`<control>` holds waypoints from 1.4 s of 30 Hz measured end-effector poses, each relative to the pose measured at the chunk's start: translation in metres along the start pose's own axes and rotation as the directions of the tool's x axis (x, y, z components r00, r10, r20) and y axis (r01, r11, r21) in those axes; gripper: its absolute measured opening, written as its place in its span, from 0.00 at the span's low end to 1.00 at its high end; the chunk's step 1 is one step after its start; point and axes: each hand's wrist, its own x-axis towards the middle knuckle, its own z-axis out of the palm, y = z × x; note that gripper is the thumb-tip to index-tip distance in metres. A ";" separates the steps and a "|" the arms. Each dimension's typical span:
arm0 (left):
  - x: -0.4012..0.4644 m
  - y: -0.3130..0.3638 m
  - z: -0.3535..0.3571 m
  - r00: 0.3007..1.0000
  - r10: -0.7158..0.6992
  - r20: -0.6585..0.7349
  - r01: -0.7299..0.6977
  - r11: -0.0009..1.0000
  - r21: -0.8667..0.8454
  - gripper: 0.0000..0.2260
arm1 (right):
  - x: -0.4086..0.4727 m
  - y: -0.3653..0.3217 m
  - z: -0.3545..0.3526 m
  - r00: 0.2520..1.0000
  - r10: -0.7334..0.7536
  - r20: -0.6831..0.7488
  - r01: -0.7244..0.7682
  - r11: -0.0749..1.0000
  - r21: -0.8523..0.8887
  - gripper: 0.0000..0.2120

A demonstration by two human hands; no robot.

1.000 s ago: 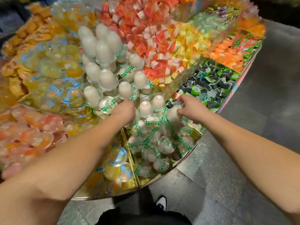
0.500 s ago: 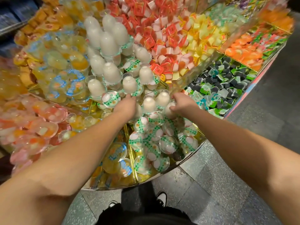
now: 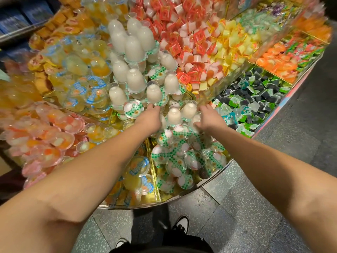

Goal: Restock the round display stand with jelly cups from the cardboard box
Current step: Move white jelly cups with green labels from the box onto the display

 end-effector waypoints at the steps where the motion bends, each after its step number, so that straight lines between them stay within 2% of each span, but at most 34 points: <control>1: -0.006 -0.001 -0.005 0.999 0.026 -0.022 -0.027 1.000 -0.015 0.22 | -0.005 0.000 -0.002 1.000 0.000 -0.009 0.000 1.000 0.010 0.32; 5: -0.040 -0.018 -0.034 0.976 0.155 -0.154 -0.173 0.979 -0.109 0.21 | -0.028 -0.009 -0.022 0.998 0.029 -0.058 -0.028 1.000 0.008 0.34; 8: -0.074 -0.052 -0.061 0.954 0.164 -0.251 -0.215 0.958 -0.189 0.20 | -0.048 -0.041 -0.039 0.994 0.048 -0.100 -0.049 0.999 -0.006 0.34; 11: -0.113 -0.107 -0.085 0.947 0.094 -0.308 -0.166 0.962 -0.219 0.18 | -0.069 -0.098 -0.047 0.988 -0.041 -0.148 0.038 0.999 -0.025 0.29; 14: -0.160 -0.179 -0.104 0.941 0.004 -0.339 -0.094 0.964 -0.250 0.17 | -0.093 -0.185 -0.039 0.973 -0.141 -0.185 0.144 0.990 0.001 0.24; 18: -0.243 -0.294 -0.124 0.951 -0.129 -0.282 0.057 0.966 -0.252 0.16 | -0.120 -0.319 -0.001 0.922 -0.336 -0.193 0.352 0.934 0.056 0.19; 21: -0.310 -0.371 -0.133 0.933 -0.253 -0.255 0.190 0.950 -0.247 0.14 | -0.138 -0.416 0.039 0.882 -0.461 -0.098 0.468 0.882 0.065 0.19; 24: -0.370 -0.435 -0.135 0.881 -0.398 -0.257 0.322 0.901 -0.292 0.13 | -0.152 -0.502 0.086 0.794 -0.607 -0.007 0.606 0.792 0.074 0.17; 28: -0.434 -0.509 -0.127 0.793 -0.561 -0.238 0.474 0.813 -0.337 0.15 | -0.170 -0.599 0.143 0.670 -0.724 0.163 0.729 0.684 0.042 0.18; 32: -0.470 -0.570 -0.110 0.730 -0.652 -0.204 0.558 0.742 -0.372 0.14 | -0.178 -0.674 0.194 0.571 -0.770 0.285 0.804 0.595 -0.003 0.19; 38: -0.476 -0.662 -0.092 0.646 -0.758 -0.087 0.679 0.623 -0.389 0.17 | -0.152 -0.767 0.278 0.447 -0.765 0.463 0.860 0.510 0.012 0.22; 42: -0.445 -0.741 -0.088 0.586 -0.811 -0.013 0.731 0.535 -0.423 0.11 | -0.114 -0.832 0.334 0.400 -0.743 0.537 0.864 0.502 0.051 0.19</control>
